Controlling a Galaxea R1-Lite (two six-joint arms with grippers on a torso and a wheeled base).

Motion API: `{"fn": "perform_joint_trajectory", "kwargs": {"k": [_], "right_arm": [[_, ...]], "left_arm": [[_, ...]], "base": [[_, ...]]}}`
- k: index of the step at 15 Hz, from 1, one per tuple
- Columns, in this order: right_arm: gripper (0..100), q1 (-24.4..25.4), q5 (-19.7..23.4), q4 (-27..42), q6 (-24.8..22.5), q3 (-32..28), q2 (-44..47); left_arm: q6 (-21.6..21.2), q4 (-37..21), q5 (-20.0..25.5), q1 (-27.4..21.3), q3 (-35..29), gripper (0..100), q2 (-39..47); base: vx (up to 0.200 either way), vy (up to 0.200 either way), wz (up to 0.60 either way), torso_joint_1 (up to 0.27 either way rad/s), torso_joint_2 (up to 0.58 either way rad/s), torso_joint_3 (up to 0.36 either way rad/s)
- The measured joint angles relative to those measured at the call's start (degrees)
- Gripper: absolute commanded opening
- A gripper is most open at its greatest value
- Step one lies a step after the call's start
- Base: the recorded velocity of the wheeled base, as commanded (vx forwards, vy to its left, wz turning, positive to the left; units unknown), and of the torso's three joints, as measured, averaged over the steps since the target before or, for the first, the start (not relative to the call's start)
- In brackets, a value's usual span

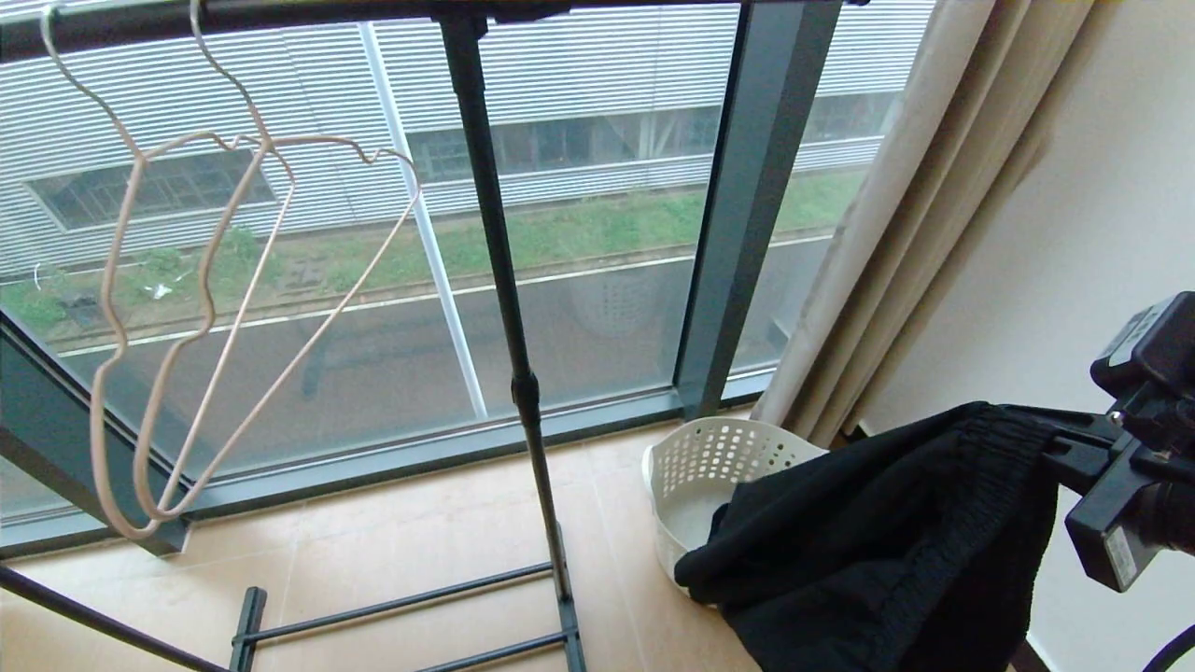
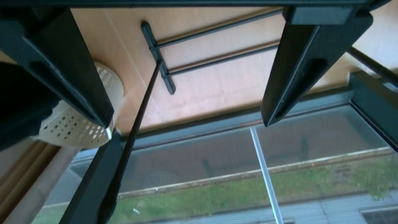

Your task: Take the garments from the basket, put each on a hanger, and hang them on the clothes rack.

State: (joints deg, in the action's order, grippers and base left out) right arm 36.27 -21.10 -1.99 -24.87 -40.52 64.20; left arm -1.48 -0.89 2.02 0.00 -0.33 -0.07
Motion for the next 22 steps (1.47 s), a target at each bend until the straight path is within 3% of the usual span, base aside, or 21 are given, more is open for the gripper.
{"fn": "perform_joint_trajectory", "kwargs": {"k": [16, 22], "right_arm": [[0, 0.02, -0.07, 0.10, -0.15, 0.83, 0.18], [0, 0.00, -0.07, -0.01, -0.23, 0.89, 0.00]], "left_arm": [[-0.09, 0.00, 0.00, 0.07, 0.06, 100, 0.00], [0.00, 0.00, -0.06, 0.07, 0.06, 100, 0.00]], "base": [[0.000, 0.000, 0.00, 0.217, -0.48, -0.126], [0.000, 0.000, 0.00, 0.020, -0.05, -0.024]]}}
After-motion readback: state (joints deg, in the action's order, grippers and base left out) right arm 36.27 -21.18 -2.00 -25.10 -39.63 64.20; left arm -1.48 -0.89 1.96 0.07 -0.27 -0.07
